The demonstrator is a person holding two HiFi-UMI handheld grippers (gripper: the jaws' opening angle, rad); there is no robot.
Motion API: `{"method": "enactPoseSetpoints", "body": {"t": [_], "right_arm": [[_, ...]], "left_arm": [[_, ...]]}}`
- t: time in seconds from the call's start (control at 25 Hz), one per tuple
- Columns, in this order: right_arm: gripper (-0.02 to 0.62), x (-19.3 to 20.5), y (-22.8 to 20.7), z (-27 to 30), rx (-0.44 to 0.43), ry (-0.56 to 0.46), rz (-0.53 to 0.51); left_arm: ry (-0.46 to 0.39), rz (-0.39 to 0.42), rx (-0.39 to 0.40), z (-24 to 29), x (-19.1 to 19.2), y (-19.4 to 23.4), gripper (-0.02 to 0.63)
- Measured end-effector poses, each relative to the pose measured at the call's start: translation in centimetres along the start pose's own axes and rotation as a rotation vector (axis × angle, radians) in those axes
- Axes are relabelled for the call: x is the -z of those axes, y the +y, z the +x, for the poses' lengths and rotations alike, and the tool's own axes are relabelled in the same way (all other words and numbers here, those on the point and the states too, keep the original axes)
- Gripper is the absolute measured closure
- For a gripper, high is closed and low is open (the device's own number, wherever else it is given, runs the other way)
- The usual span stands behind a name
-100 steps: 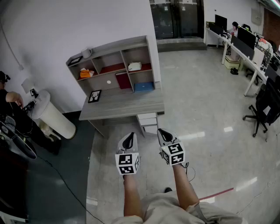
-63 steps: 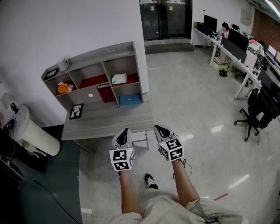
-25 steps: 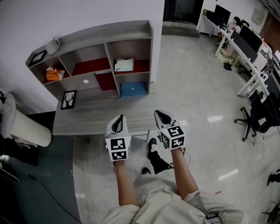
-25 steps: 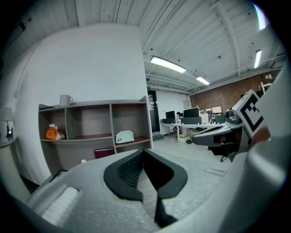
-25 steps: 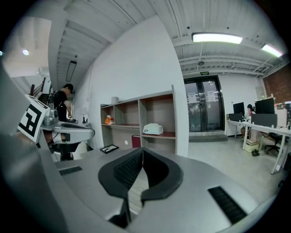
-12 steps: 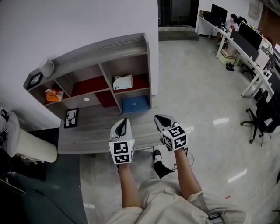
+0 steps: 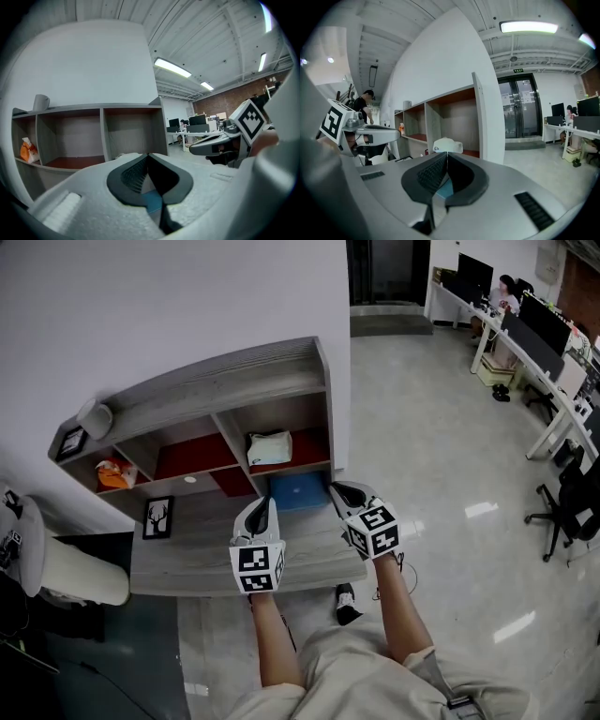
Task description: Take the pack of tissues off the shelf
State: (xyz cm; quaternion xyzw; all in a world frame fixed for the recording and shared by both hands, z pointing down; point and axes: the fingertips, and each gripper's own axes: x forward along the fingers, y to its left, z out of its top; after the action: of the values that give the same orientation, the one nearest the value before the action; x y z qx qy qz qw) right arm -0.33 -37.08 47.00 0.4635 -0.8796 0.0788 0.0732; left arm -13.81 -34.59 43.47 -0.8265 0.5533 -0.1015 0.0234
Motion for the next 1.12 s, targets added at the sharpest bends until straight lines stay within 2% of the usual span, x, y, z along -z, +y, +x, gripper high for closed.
{"method": "enactPoseSetpoints", "body": {"t": [0.32,0.6,0.8,0.84,0.92,0.96,1.04,1.12], "right_arm": [[0.578,-1.1,-0.6,5.4,-0.053,0.001,-0.007],[0.578,-0.3,-1.9,10.0,-0.031,-0.001,0.022],[0.577,-0.7,-2.0,12.6,-0.001,-0.074,0.03],[0.57,-0.7,-1.8,13.2,-0.015,-0.073,0.023],[0.502,-0.2,-1.0,14.2,-0.068,-0.061,0.008],[0.491,0.1,-0.5,14.7,-0.095,-0.057,0.003],[0.491,0.7,-0.3,15.4,-0.112,-0.054,0.005],[0.491,1.1,-0.7,16.1,-0.094,-0.048,0.008]], "left_arm": [[0.03,-0.009,-0.048,3.3,0.4,2.8,0.595],[0.053,-0.065,-0.085,6.5,2.1,4.6,0.595],[0.071,-0.088,-0.105,9.0,3.0,5.4,0.595],[0.075,-0.089,-0.109,9.4,3.2,5.5,0.595],[0.089,-0.089,-0.113,10.0,3.7,5.5,0.595],[0.098,-0.086,-0.114,10.2,4.0,5.5,0.595],[0.112,-0.084,-0.114,10.6,4.5,5.6,0.595],[0.122,-0.088,-0.12,11.1,5.0,5.9,0.595]]}}
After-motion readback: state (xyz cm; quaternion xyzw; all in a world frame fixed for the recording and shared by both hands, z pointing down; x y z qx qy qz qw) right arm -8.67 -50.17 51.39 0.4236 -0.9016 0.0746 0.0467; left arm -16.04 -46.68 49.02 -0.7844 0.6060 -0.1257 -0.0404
